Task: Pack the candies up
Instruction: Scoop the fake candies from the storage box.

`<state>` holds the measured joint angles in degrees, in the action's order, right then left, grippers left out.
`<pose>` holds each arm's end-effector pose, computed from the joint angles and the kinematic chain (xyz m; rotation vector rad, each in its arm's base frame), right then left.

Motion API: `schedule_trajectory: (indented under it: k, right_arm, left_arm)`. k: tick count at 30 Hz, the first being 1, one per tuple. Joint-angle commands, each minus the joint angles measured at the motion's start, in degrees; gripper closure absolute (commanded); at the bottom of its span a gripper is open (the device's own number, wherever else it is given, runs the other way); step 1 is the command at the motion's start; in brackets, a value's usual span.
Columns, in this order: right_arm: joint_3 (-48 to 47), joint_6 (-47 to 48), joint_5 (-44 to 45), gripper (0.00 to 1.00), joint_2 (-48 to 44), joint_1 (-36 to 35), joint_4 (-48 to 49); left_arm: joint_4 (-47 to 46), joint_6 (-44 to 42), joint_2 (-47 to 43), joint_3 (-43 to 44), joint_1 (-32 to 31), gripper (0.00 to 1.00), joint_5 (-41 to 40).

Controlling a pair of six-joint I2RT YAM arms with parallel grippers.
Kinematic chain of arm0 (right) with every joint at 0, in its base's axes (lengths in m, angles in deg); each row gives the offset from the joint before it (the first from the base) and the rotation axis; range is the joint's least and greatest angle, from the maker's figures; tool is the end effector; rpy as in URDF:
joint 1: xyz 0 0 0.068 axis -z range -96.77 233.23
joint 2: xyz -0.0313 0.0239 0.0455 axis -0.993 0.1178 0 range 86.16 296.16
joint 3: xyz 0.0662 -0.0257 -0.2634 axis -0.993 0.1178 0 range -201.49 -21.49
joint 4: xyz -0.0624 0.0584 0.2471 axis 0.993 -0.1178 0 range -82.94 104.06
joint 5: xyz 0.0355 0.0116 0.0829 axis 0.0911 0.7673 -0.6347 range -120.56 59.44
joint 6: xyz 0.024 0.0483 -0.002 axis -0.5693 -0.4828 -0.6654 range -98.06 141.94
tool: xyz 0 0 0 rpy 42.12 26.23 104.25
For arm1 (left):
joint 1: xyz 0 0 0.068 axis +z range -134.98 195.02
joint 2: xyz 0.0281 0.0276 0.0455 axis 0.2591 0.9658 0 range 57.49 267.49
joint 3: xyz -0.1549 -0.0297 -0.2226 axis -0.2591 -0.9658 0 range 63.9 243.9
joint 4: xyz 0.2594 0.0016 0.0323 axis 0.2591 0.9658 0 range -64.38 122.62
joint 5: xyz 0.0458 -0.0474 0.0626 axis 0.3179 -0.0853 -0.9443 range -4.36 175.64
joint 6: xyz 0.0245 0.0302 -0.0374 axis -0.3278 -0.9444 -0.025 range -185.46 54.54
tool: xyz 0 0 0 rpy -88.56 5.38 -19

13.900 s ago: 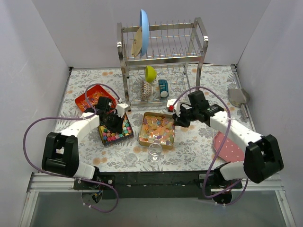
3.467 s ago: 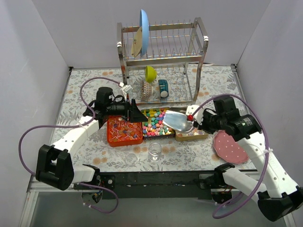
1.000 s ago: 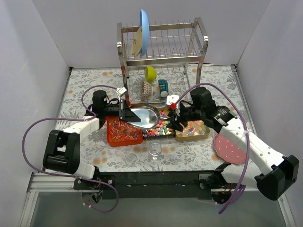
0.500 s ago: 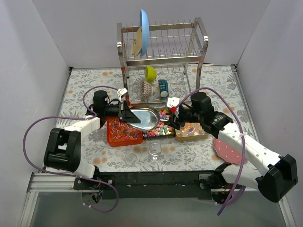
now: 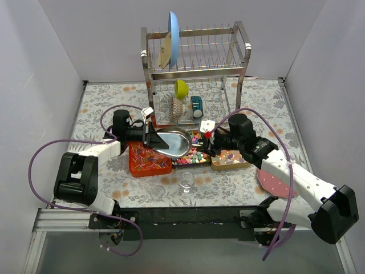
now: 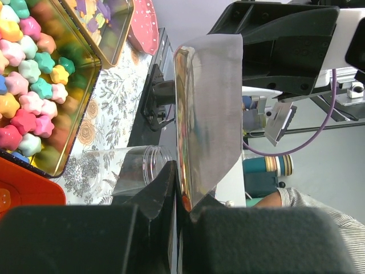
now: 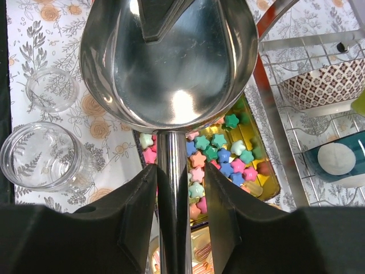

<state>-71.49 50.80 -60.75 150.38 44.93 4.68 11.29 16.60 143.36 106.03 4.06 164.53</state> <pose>0.1878 0.1713 0.3071 -1.3628 1.4316 0.6279 0.2780 -0.0895 0.2111 0.3686 -2.1179 1.9184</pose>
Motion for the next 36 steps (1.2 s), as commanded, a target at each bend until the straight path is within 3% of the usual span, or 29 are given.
schedule_trajectory:
  k: [1, 10, 13, 14, 15, 16, 17, 19, 20, 24, 29, 36]
  right_arm:
    - [1.1, 0.5, -0.4, 0.54, 0.2, -0.5, 3.4]
    - [0.6, 0.6, 0.7, 0.59, 0.8, -1.2, 3.9]
    - [0.5, 0.6, 0.7, 0.78, 1.5, -1.3, 4.2]
    - [0.2, 0.4, 0.7, 0.9, 1.7, -1.3, 4.1]
    - [-0.2, 0.1, 0.4, 0.93, 2.2, -1.3, 3.9]
    - [-0.7, -0.1, 0.4, 0.96, 2.4, -1.3, 3.3]
    - [-1.6, -0.6, 0.4, 0.99, 2.7, -1.3, 2.7]
    - [-5.8, -0.7, 1.8, 0.99, 2.9, -0.5, -2.0]
    - [-7.4, -0.6, 1.5, 0.99, 3.0, 2.1, -4.0]
    - [-16.3, 10.4, 0.3, 0.99, 3.1, 8.9, -21.0]
    - [-26.4, 25.4, 1.2, 0.99, 4.2, 16.9, -47.3]
    - [-30.0, 39.1, 6.3, 0.99, 6.9, 25.0, -64.0]
  left_arm:
    - [-1.7, 0.6, -0.4, 1.8, 0.2, 1.0, 2.7]
    - [-3.2, 1.9, -0.3, 1.2, 0.3, 1.0, 2.5]
    - [-3.7, 2.3, -0.2, 1.0, 0.4, 1.0, 2.4]
    - [-3.6, 2.4, -0.3, 0.9, 0.4, 1.0, 2.3]
    - [-2.7, 2.1, -0.3, 1.1, 0.3, 0.99, 1.2]
    - [-1.3, 1.5, -0.4, 1.8, 0.7, 0.73, 0.3]
    - [0.9, 0.6, -0.6, 2.3, 0.9, 0.63, -0.4]
    - [4.5, -3.4, -0.7, 4.9, 1.7, 0.4, -2.6]
    - [9.4, -5.4, -1.0, 5.9, 2.3, 0.38, -3.6]
    - [18.8, -14.0, -1.2, 10.0, 3.7, 0.34, -7.6]
    - [20.7, -18.9, -2.0, 9.6, 3.7, 0.32, -11.7]
    - [32.3, -30.0, 1.1, 12.4, 3.7, 0.33, -12.8]
